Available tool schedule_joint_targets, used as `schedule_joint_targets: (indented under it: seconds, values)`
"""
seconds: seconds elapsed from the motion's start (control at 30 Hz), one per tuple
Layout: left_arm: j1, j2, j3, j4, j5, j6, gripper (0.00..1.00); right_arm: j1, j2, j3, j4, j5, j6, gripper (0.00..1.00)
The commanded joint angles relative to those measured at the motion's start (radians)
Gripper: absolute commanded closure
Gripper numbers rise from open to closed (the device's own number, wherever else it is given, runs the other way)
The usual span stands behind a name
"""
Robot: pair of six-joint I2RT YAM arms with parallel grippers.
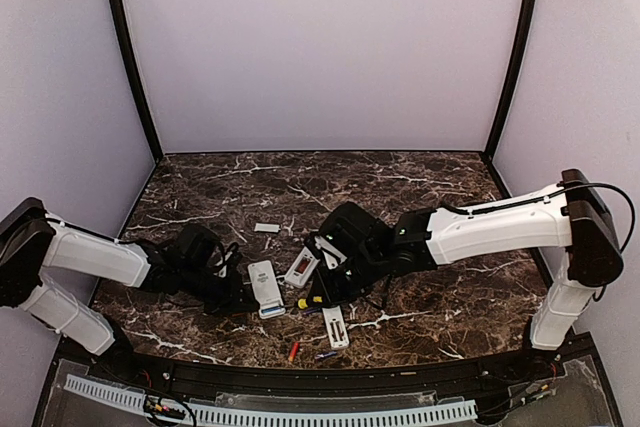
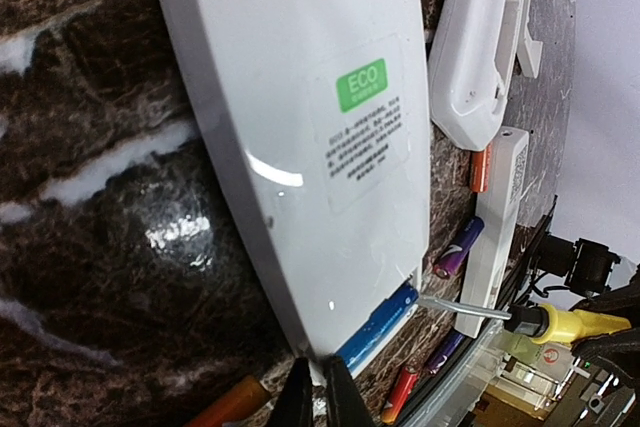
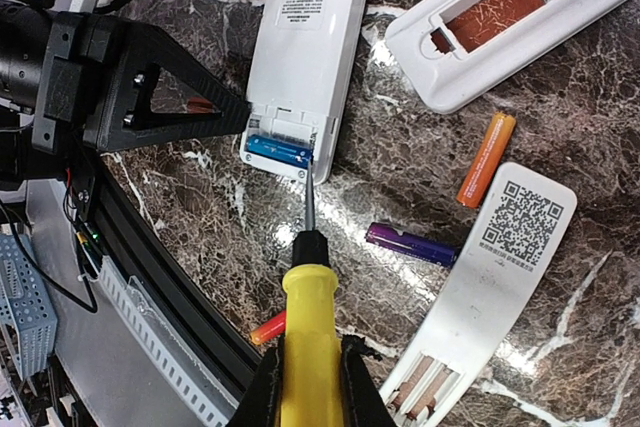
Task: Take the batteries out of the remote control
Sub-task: Remove the battery from the remote control without the battery cover.
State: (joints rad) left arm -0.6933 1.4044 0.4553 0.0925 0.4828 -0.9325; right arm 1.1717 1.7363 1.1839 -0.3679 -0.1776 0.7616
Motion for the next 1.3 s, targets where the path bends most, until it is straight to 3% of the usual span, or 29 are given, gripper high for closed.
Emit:
schedule_joint_targets:
  seconds: [0.0,1.27]
  values:
    - [-0.007,0.014,-0.014,0.012,0.006,-0.005,0.95,0.01,0.025,0.03,-0.021,0.025,0.008,1.0]
    - [-0.011,0.023,-0.011,0.003,-0.001,-0.006,1.0,0.011,0.007,0.042,-0.009,0.06,0.008,1.0]
